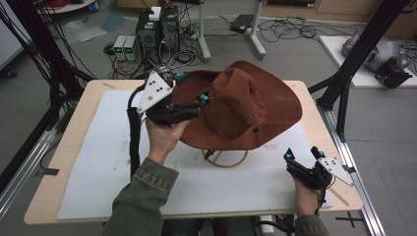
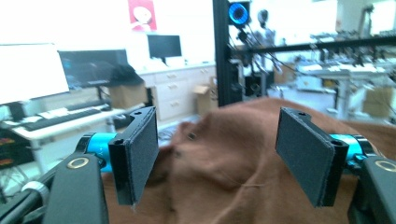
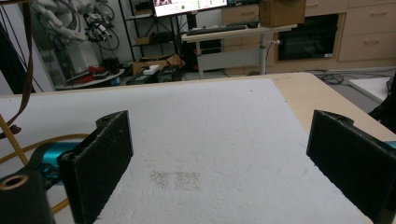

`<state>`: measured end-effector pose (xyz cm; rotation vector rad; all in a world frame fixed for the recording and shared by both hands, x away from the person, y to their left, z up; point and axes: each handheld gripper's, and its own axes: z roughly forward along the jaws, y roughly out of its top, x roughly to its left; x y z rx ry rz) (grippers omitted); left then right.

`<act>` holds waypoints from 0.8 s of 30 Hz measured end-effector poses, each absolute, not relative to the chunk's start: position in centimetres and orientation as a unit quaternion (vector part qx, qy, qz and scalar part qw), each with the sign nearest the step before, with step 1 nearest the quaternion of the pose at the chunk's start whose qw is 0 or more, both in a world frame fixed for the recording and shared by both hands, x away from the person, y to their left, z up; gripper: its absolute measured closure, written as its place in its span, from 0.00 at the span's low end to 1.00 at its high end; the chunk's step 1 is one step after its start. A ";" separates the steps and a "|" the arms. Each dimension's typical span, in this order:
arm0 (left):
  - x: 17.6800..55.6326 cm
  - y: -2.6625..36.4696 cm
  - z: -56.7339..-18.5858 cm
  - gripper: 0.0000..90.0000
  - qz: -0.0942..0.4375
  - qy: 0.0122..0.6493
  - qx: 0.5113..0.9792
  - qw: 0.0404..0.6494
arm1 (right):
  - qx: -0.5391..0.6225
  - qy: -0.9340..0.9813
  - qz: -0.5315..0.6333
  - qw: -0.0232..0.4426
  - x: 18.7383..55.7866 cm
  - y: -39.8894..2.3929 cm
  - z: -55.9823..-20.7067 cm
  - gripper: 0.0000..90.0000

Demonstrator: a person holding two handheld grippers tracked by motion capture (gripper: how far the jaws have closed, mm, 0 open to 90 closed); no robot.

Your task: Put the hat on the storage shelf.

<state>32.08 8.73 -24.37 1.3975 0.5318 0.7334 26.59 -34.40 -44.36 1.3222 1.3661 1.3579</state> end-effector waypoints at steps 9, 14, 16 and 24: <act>29.5 15.2 -22.9 0.32 0.386 0.271 0.585 0.660 | 0.523 0.537 0.535 0.389 26.5 -34.3 -44.3 0.07; 27.4 19.6 -22.9 0.30 0.426 0.300 0.557 0.647 | 0.521 0.536 0.535 0.394 26.4 -34.3 -44.1 0.07; 26.6 21.3 -23.2 0.27 0.444 0.317 0.541 0.640 | 0.523 0.532 0.536 0.396 26.4 -34.3 -44.1 0.07; 23.7 26.9 -25.4 0.23 0.486 0.377 0.504 0.606 | 0.521 0.532 0.535 0.399 26.4 -34.2 -44.0 0.07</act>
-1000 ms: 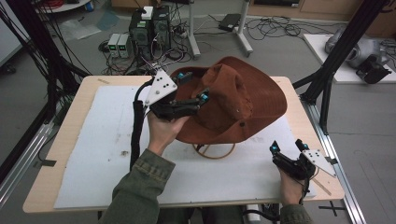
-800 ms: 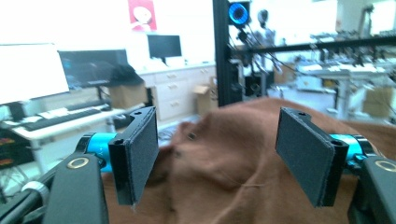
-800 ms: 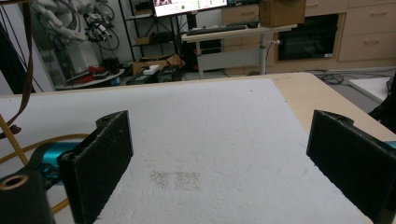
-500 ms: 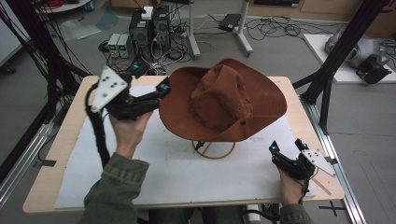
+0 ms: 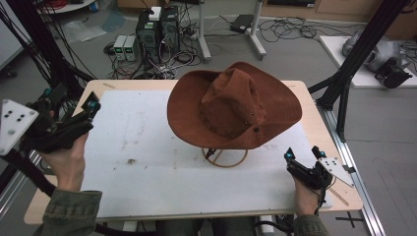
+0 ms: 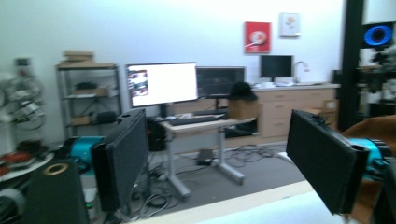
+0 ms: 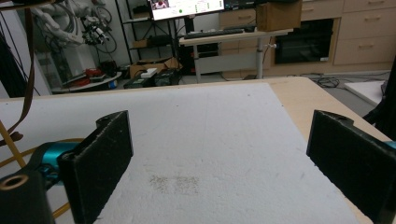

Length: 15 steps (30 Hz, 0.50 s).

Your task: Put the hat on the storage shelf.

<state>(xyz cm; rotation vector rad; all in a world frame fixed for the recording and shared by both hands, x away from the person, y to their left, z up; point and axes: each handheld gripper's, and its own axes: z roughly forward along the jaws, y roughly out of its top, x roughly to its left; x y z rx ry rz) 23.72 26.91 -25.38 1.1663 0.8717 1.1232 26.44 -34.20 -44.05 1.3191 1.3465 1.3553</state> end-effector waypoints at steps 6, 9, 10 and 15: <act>22.7 28.7 -28.8 0.22 0.508 0.416 0.496 0.568 | 0.520 0.533 0.534 0.400 26.4 -34.0 -44.0 0.07; 22.4 29.1 -31.2 0.23 0.515 0.437 0.482 0.559 | 0.521 0.532 0.534 0.401 26.4 -34.0 -44.0 0.07; 22.4 29.3 -32.3 0.23 0.515 0.446 0.476 0.556 | 0.521 0.532 0.534 0.401 26.4 -34.0 -44.0 0.07; 22.4 29.7 -36.6 0.22 0.507 0.484 0.472 0.535 | 0.524 0.530 0.534 0.400 26.3 -34.1 -44.0 0.07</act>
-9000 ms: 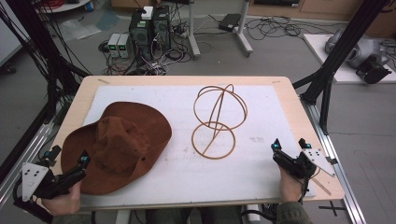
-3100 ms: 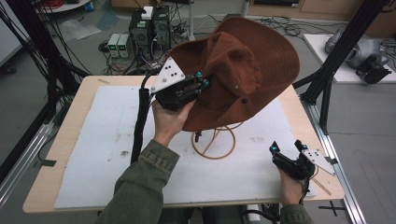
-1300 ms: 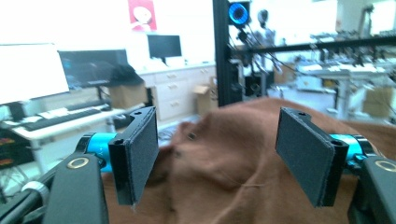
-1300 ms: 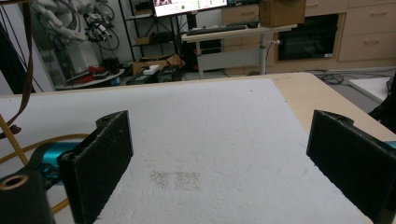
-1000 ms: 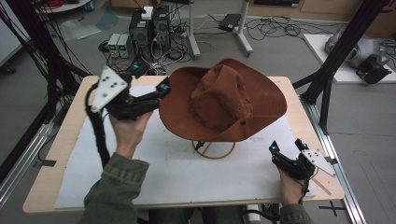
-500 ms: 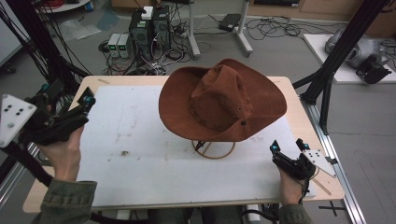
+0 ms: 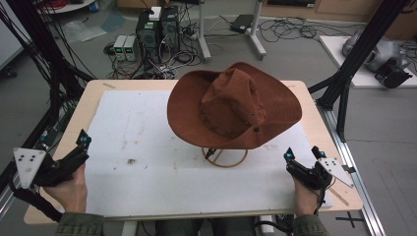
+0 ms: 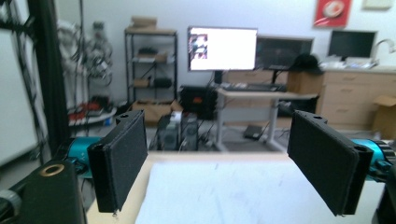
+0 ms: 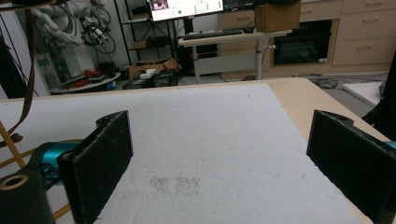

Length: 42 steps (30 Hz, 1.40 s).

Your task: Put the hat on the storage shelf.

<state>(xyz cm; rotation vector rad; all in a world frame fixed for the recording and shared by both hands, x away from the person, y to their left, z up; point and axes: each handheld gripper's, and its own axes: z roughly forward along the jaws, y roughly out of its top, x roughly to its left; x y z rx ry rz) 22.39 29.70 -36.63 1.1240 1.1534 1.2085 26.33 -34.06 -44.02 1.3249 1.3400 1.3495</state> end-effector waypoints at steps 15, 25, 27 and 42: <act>22.6 30.2 -42.5 0.22 0.495 0.525 0.475 0.504 | 0.524 0.525 0.535 0.405 26.3 -34.2 -44.1 0.07; 22.7 30.0 -42.9 0.22 0.490 0.522 0.485 0.502 | 0.524 0.528 0.532 0.404 26.2 -34.1 -44.1 0.07; 22.6 29.9 -43.0 0.22 0.490 0.522 0.488 0.500 | 0.525 0.526 0.535 0.401 26.2 -34.2 -44.0 0.07; 22.3 30.1 -43.2 0.22 0.482 0.526 0.494 0.497 | 0.522 0.530 0.535 0.400 26.2 -33.8 -44.1 0.07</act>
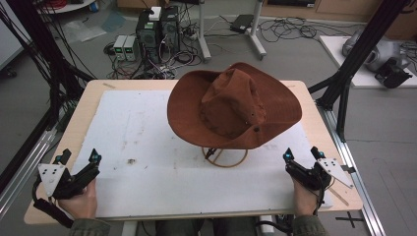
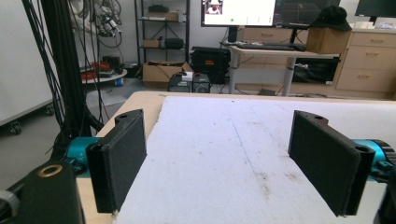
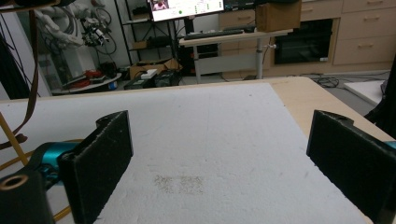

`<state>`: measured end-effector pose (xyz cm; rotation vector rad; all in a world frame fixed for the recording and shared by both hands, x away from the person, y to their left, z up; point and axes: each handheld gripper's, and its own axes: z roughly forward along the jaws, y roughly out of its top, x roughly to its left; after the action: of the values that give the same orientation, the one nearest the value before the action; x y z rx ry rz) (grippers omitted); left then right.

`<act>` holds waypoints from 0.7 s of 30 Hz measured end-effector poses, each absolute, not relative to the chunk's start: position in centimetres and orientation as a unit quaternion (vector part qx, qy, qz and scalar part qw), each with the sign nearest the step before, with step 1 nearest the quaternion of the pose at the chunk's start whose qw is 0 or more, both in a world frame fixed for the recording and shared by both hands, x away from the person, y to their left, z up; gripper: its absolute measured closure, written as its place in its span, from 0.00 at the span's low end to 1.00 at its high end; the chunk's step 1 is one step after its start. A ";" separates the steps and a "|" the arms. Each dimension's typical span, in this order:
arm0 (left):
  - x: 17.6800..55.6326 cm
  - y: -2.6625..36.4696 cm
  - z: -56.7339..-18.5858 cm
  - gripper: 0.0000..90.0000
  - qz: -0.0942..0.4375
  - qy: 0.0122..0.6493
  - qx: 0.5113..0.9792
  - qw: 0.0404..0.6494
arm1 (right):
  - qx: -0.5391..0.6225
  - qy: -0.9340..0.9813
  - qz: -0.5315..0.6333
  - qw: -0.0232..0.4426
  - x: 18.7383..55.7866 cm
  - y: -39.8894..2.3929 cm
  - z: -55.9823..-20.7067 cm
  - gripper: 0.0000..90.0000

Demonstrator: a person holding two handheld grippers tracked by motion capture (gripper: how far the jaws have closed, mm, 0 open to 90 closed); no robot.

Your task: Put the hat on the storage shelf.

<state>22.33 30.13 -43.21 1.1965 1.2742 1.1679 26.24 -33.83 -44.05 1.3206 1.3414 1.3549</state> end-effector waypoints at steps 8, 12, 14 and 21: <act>22.3 30.2 -43.3 0.22 0.478 0.527 0.498 0.496 | 0.524 0.532 0.533 0.398 26.3 -33.8 -44.1 0.07; 22.4 30.1 -43.3 0.22 0.476 0.525 0.502 0.496 | 0.524 0.531 0.536 0.396 26.4 -33.8 -44.1 0.07; 22.4 30.1 -43.3 0.22 0.474 0.524 0.504 0.496 | 0.524 0.532 0.536 0.394 26.4 -33.8 -44.1 0.07; 22.8 30.2 -43.5 0.22 0.466 0.525 0.509 0.498 | 0.524 0.534 0.536 0.392 26.5 -33.8 -44.2 0.07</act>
<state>22.80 30.19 -43.48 1.2334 1.2702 1.1292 26.53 -33.83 -44.23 1.3300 1.3570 1.3602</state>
